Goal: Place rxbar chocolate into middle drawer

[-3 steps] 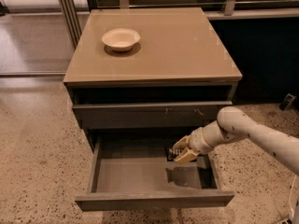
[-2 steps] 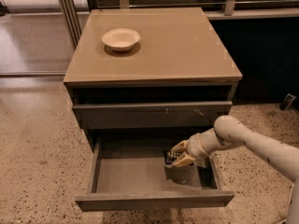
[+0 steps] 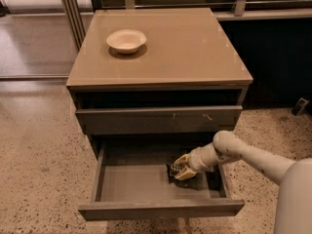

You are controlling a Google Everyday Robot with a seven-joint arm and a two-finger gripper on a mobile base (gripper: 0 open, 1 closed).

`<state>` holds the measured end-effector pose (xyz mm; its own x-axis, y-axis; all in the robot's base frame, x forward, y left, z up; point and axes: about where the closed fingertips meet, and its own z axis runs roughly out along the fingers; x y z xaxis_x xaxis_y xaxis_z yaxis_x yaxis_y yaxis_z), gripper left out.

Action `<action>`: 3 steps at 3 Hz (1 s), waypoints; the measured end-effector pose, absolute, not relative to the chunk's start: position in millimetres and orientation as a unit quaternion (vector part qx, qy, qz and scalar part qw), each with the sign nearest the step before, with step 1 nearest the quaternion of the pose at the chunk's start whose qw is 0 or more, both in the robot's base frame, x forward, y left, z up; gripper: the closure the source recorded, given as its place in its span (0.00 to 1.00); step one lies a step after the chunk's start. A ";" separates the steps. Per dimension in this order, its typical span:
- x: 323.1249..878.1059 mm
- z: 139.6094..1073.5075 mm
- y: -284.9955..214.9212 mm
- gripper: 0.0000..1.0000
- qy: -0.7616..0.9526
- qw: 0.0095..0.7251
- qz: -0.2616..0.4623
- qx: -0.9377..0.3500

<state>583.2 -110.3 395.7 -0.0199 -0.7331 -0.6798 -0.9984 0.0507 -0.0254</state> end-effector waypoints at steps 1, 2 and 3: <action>589.1 369.9 -106.5 1.00 0.672 0.259 0.241 -0.651; 589.2 368.8 -106.0 0.82 0.672 0.258 0.241 -0.651; 589.2 368.8 -105.9 0.59 0.672 0.258 0.241 -0.651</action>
Offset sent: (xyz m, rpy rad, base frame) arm 0.0050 0.0032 -0.0218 -0.0208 0.0114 0.0108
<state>589.2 -105.9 368.8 -0.0195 -0.7500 -0.6611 -0.9993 0.0365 -0.0119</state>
